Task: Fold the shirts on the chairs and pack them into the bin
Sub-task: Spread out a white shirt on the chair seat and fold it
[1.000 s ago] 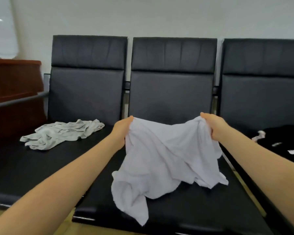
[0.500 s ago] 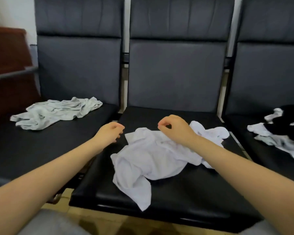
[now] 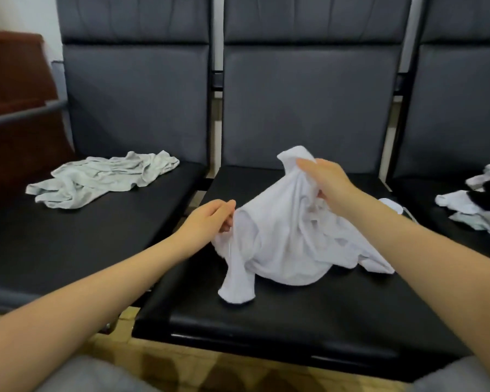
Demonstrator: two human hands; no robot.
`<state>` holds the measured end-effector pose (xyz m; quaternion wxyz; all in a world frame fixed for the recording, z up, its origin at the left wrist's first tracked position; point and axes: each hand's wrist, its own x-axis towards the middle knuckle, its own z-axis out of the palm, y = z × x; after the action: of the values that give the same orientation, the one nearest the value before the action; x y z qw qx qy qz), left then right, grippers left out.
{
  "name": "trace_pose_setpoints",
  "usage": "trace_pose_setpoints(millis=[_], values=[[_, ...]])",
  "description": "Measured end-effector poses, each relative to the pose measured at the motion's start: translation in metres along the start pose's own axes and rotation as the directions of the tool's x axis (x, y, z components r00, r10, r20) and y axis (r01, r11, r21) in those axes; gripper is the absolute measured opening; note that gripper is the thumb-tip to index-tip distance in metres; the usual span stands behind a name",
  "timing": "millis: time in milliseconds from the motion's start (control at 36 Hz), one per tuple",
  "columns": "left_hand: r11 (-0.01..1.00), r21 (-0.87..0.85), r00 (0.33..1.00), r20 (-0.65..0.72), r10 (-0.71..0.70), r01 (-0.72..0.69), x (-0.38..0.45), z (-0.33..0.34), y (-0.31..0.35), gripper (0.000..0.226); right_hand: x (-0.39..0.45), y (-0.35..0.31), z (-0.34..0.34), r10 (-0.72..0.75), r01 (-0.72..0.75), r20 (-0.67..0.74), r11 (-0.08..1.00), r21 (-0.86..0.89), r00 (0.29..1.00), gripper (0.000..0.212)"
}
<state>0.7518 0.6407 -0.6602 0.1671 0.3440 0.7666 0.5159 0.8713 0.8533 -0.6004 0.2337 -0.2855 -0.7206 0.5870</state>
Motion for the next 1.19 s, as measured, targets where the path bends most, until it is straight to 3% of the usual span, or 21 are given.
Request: trace_pose_setpoints(millis=[111, 222, 306, 389, 444, 556, 639, 722, 806, 861, 889, 917, 1028, 1111, 1194], values=[[0.993, 0.116, 0.974, 0.227, -0.005, -0.022, -0.004, 0.012, 0.002, 0.032, 0.003, 0.002, -0.032, -0.013, 0.026, -0.163, 0.997, 0.074, 0.987, 0.018], [0.929, 0.318, 0.925, 0.375, 0.063, -0.192, -0.006, 0.021, 0.001, 0.047, 0.008, 0.021, -0.063, -0.022, -0.007, -0.34, 0.997, -0.082, 0.94, 0.03], [0.845, 0.444, 0.903, 0.417, 0.101, -0.3, -0.004, 0.023, -0.004, 0.05, 0.011, 0.047, -0.081, -0.054, -0.053, -0.37, 0.96, -0.274, 0.927, 0.023], [0.832, 0.436, 0.902, 0.402, 0.16, -0.342, -0.006, 0.022, -0.002, 0.041, 0.007, 0.069, -0.085, -0.003, -0.164, -0.284, 0.812, -0.56, 0.959, 0.018], [0.845, 0.396, 0.901, 0.382, 0.204, -0.359, -0.006, 0.023, 0.001, 0.029, 0.005, 0.076, -0.081, -0.032, -0.159, -0.251, 0.694, -0.702, 0.967, 0.024], [0.879, 0.343, 0.933, 0.261, 0.249, -0.331, -0.001, 0.028, 0.001, 0.018, -0.002, 0.069, -0.065, -0.268, 0.03, -0.192, 0.649, -0.76, 0.944, 0.045], [0.888, 0.344, 0.952, 0.091, 0.291, -0.304, 0.002, 0.034, 0.003, 0.014, -0.007, 0.058, -0.054, -0.465, 0.287, -0.029, 0.592, -0.753, 0.885, 0.038], [0.863, 0.39, 0.946, 0.091, 0.31, -0.32, 0.004, 0.037, 0.004, 0.02, -0.012, 0.056, -0.038, -0.382, 0.382, 0.158, 0.633, -0.674, 0.91, 0.043], [0.82, 0.489, 0.953, 0.204, 0.223, -0.297, 0.005, 0.037, 0.0, 0.043, -0.011, 0.06, -0.027, -0.229, 0.331, 0.239, 0.652, -0.682, 0.944, 0.061], [0.806, 0.521, 0.954, 0.243, 0.177, -0.282, 0.006, 0.037, -0.001, 0.043, -0.009, 0.063, -0.026, -0.13, 0.282, 0.266, 0.671, -0.686, 0.955, 0.045], [0.818, 0.504, 0.955, 0.239, 0.174, -0.275, 0.006, 0.038, -0.001, 0.035, -0.007, 0.065, -0.027, -0.094, 0.259, 0.271, 0.687, -0.678, 0.958, 0.023], [0.85, 0.46, 0.96, 0.218, 0.173, -0.257, 0.008, 0.038, -0.001, 0.023, -0.007, 0.066, -0.028, -0.088, 0.252, 0.275, 0.717, -0.65, 0.958, 0.018], [0.996, 0.014, 0.995, 0.059, 0.086, -0.087, 0.013, 0.03, 0.012, 0.017, -0.005, 0.056, -0.034, -0.136, 0.227, 0.226, 0.862, -0.452, 0.965, 0.041], [0.955, -0.295, 1.0, 0.009, -0.011, 0.013, 0.019, 0.02, 0.025, 0.029, -0.004, 0.04, -0.035, -0.202, 0.238, 0.146, 0.925, -0.295, 0.968, 0.038], [0.834, -0.548, 0.998, 0.036, -0.055, 0.066, 0.023, 0.019, 0.038, 0.026, -0.004, 0.027, -0.036, -0.21, 0.224, 0.127, 0.968, -0.113, 0.969, 0.04]])
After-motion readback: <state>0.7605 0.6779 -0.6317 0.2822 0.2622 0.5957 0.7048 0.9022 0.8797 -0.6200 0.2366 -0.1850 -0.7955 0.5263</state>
